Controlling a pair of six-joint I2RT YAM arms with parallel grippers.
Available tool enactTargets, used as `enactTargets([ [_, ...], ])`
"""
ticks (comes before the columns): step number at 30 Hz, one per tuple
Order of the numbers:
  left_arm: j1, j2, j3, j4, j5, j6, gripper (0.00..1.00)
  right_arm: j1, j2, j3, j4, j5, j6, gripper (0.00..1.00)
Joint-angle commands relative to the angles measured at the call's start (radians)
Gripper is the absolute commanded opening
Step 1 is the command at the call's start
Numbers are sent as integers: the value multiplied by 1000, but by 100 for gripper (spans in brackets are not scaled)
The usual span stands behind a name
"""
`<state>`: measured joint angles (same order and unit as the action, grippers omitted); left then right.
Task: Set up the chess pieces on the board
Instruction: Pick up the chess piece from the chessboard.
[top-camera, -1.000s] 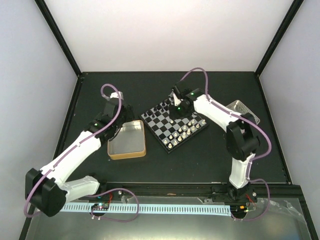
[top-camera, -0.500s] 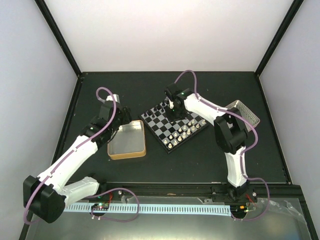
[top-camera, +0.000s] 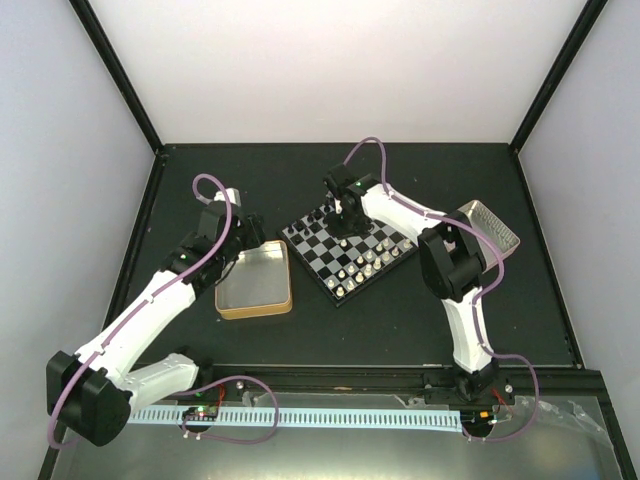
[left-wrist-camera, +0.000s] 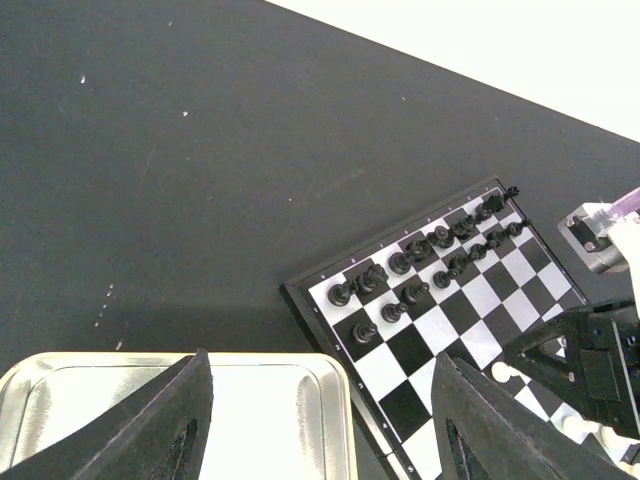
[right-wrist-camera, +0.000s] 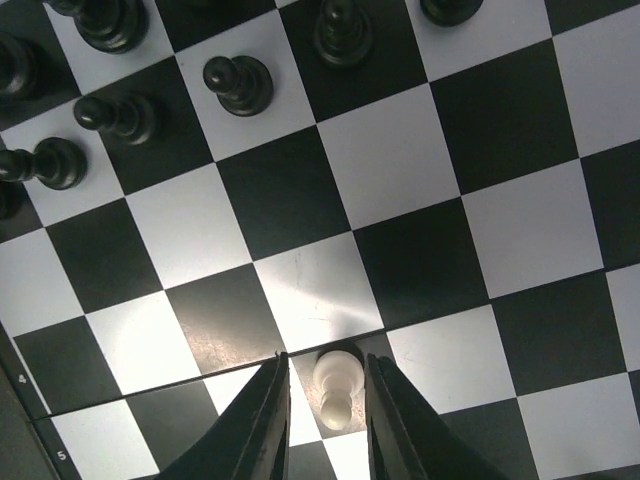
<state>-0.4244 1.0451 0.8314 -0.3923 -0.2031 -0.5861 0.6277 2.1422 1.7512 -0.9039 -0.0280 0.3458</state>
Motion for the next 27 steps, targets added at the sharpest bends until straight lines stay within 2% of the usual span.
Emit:
enactTargets([
  [1, 10, 4, 6, 27, 24, -19, 61, 3, 13, 12, -18, 25, -1, 24],
  [15, 10, 30, 8, 47, 47, -32, 62, 3, 29, -11, -41, -5, -4, 22],
  [20, 10, 42, 16, 51, 54, -32, 62, 2, 10, -25, -31, 15, 4, 8],
  [27, 10, 41, 18, 48, 60, -31, 62, -27, -102, -97, 13, 98, 46, 5],
])
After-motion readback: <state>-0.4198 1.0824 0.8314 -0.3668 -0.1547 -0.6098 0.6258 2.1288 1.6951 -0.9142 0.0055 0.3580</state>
